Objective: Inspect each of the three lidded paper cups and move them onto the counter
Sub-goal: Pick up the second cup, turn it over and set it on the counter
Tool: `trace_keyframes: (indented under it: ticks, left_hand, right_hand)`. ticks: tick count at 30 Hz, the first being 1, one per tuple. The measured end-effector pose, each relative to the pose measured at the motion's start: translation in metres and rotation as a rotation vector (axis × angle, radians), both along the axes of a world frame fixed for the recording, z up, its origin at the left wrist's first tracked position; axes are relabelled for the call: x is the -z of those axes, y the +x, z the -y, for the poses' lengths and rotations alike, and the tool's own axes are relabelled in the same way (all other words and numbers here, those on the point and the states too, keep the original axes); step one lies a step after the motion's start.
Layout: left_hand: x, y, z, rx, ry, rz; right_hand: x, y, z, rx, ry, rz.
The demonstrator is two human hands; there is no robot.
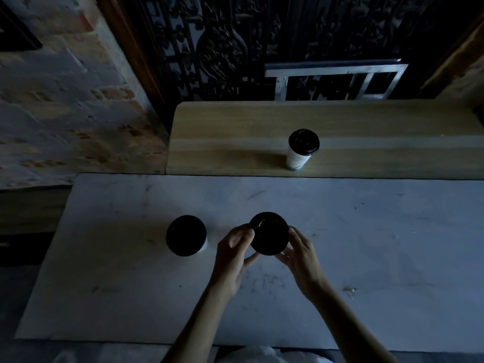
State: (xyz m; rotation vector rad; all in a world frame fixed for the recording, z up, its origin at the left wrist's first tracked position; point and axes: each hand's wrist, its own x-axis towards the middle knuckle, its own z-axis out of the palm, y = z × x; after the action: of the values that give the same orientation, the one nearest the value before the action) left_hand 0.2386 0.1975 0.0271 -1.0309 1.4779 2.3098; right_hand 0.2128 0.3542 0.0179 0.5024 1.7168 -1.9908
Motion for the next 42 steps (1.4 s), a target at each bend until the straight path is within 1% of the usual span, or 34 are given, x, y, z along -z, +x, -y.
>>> trace_keyframes:
  ticks: [8,24,32,37,42]
  left_hand:
    - [0.020,0.011,0.004,0.029,-0.061,0.066]
    - [0.026,0.012,0.012,0.075,-0.119,0.081]
    - [0.025,0.010,0.015,0.095,-0.184,0.011]
    - [0.015,-0.007,0.018,0.161,-0.374,-0.093]
    - [0.000,-0.053,0.010,0.195,-0.482,-0.247]
  right_hand:
    - [0.020,0.008,0.004,-0.028,0.015,0.087]
    - [0.035,0.015,-0.001,-0.043,-0.008,0.065]
    - [0.033,0.012,-0.008,-0.024,-0.033,0.026]
    - [0.030,-0.001,-0.022,-0.011,0.001,-0.035]
    - [0.018,-0.038,-0.042,-0.014,0.064,-0.143]
